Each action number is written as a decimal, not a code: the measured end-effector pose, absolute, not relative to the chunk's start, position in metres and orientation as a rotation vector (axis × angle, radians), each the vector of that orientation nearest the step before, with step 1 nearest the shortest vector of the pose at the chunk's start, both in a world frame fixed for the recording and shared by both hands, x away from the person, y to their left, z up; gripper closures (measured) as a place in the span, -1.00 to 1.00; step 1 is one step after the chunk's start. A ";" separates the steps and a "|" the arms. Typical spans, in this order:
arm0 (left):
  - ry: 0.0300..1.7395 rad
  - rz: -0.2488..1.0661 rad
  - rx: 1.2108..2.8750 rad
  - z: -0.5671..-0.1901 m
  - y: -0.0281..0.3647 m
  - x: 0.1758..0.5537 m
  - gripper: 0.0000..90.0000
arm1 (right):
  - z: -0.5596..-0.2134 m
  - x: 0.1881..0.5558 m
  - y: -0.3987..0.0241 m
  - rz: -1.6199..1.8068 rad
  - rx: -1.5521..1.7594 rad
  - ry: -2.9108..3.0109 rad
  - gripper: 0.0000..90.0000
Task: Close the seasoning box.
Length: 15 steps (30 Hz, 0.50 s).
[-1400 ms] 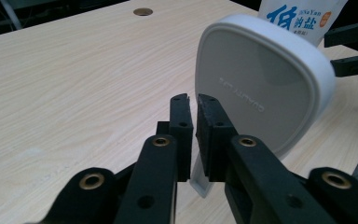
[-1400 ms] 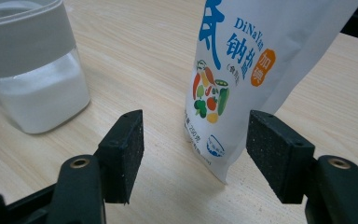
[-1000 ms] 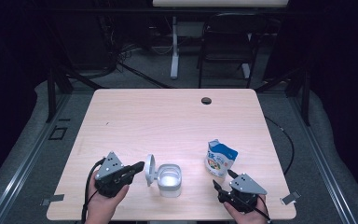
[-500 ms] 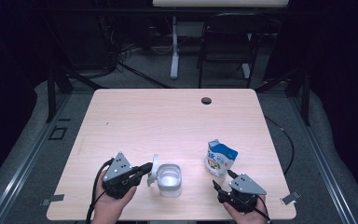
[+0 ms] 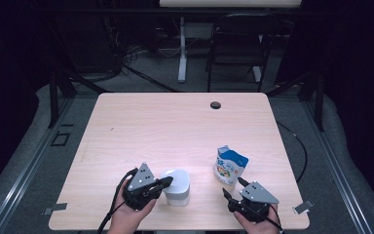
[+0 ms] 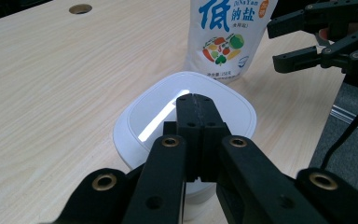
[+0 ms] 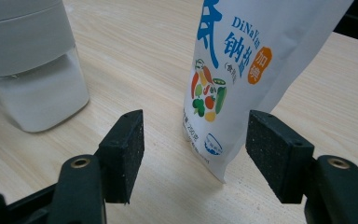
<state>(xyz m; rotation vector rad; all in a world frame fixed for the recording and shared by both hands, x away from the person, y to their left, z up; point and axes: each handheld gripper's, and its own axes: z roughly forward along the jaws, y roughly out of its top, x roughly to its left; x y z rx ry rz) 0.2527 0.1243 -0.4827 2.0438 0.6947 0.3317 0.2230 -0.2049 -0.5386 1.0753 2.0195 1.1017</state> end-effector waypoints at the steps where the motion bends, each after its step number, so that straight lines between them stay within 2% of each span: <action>1: 0.696 0.331 2.046 -0.483 0.124 0.253 1.00 | -0.539 0.223 -0.205 1.102 1.075 2.020 -0.18; 15: 0.705 0.345 2.042 -0.473 0.137 0.252 1.00 | -0.540 0.222 -0.203 1.104 1.080 2.018 -0.17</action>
